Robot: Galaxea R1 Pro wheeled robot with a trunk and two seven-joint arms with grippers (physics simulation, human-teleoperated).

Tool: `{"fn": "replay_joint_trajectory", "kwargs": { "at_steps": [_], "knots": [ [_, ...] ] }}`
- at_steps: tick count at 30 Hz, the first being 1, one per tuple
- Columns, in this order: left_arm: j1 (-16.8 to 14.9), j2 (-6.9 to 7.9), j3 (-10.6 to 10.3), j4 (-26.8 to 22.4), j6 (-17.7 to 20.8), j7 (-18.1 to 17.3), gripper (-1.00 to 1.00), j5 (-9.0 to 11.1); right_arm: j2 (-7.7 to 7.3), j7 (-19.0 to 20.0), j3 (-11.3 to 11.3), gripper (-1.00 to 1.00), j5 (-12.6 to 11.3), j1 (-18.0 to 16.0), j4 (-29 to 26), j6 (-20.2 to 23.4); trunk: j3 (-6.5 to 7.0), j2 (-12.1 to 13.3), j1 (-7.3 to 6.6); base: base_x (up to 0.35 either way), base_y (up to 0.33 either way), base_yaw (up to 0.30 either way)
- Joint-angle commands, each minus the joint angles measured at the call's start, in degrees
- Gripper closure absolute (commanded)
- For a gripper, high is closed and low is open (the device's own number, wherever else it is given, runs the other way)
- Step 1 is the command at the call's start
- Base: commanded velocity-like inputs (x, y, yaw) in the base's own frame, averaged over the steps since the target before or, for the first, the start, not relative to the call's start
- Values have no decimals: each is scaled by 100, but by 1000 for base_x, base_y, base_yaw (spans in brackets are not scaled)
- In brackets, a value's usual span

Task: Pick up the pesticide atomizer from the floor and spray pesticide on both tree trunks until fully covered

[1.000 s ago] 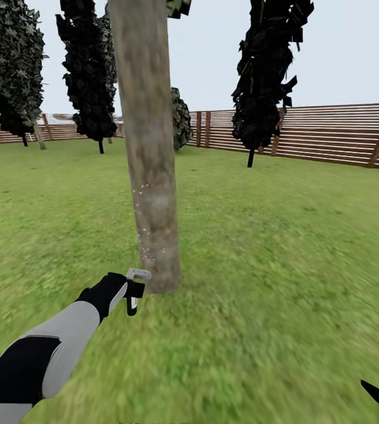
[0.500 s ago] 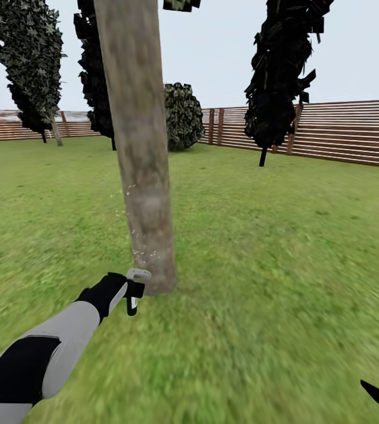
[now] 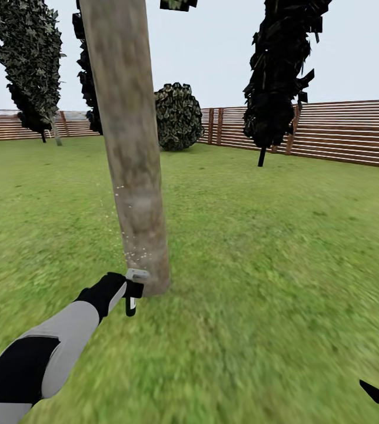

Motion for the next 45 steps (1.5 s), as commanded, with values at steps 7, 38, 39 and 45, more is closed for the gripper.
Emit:
{"fn": "replay_joint_trajectory", "kwargs": {
  "at_steps": [7,38,39,45],
  "knots": [
    [-9,118,3,-1459,1775,-11,100,-3,-25,0,-4,-100,0,0,0,-1,0,0,0,-15,-1,0],
    [-1846,174,-23,-1767,2798,-12,100,-26,-35,-9,-13,-100,0,0,0,-1,0,0,0,-28,9,0],
    [-1934,174,-24,-1705,2798,-12,100,-26,-35,-9,-13,-100,0,0,0,-1,0,0,0,0,0,0],
    [-2492,172,-24,-1271,2798,-12,100,-26,-35,-9,-13,-100,0,0,0,-1,0,0,0,0,0,0]
  ]
}}
